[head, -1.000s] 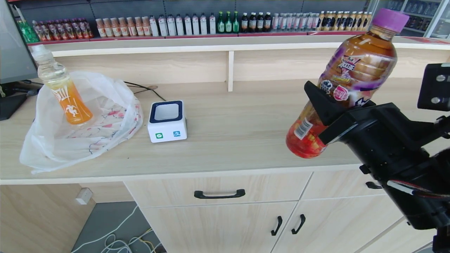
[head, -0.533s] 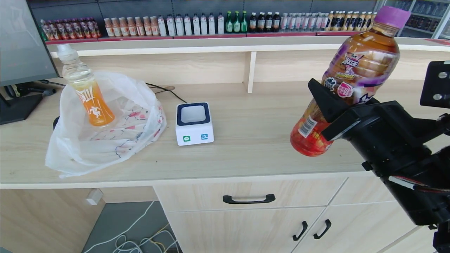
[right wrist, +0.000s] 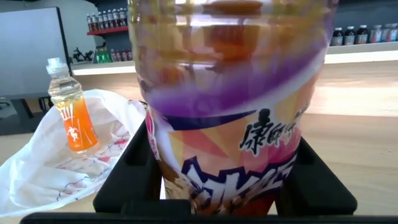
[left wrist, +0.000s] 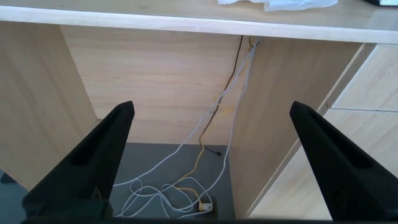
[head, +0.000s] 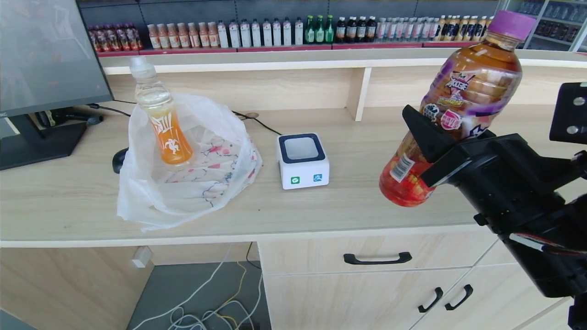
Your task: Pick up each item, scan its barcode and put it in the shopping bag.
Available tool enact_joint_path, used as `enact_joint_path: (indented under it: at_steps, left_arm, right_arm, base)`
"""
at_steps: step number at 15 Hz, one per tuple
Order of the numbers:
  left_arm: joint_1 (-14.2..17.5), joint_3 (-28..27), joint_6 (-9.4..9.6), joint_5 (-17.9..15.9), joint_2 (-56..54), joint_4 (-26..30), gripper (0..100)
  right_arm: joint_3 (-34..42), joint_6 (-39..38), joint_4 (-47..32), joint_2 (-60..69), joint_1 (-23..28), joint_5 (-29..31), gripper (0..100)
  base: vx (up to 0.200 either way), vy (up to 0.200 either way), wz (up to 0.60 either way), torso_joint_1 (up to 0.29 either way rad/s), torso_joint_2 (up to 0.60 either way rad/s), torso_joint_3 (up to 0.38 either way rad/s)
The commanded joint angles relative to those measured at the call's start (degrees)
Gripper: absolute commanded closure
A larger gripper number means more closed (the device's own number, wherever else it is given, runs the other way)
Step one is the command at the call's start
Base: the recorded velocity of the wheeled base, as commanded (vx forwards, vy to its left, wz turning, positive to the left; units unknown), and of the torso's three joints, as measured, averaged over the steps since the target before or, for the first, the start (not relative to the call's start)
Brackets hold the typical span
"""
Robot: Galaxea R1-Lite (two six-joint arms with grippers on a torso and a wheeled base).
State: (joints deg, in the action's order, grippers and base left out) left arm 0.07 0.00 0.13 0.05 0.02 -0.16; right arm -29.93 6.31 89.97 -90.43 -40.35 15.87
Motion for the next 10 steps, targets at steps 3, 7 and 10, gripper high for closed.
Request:
enact_joint_path:
  at_steps: [3,7,10]
  left_arm:
    - [0.01,0.00,-0.05,0.04,-0.02,-0.02,0]
    - [0.01,0.00,0.13,0.04,-0.02,-0.02,0]
    - [0.01,0.00,0.13,0.04,-0.02,-0.02,0]
  right_arm:
    - [0.05,0.01,0.03,0.25,0.01,0.04,100]
    - [1.72,0.28,0.03,1.31,0.01,0.04,100]
    - [0.75,2.39,0.03,0.25,0.01,-0.14,100]
  base:
    - [0.000,0.200,0.00,-0.002,0.01,0.004]
    - [0.000,0.000,0.00,0.000,0.00,0.000]
    - [0.000,0.000,0.00,0.000,0.00,0.000]
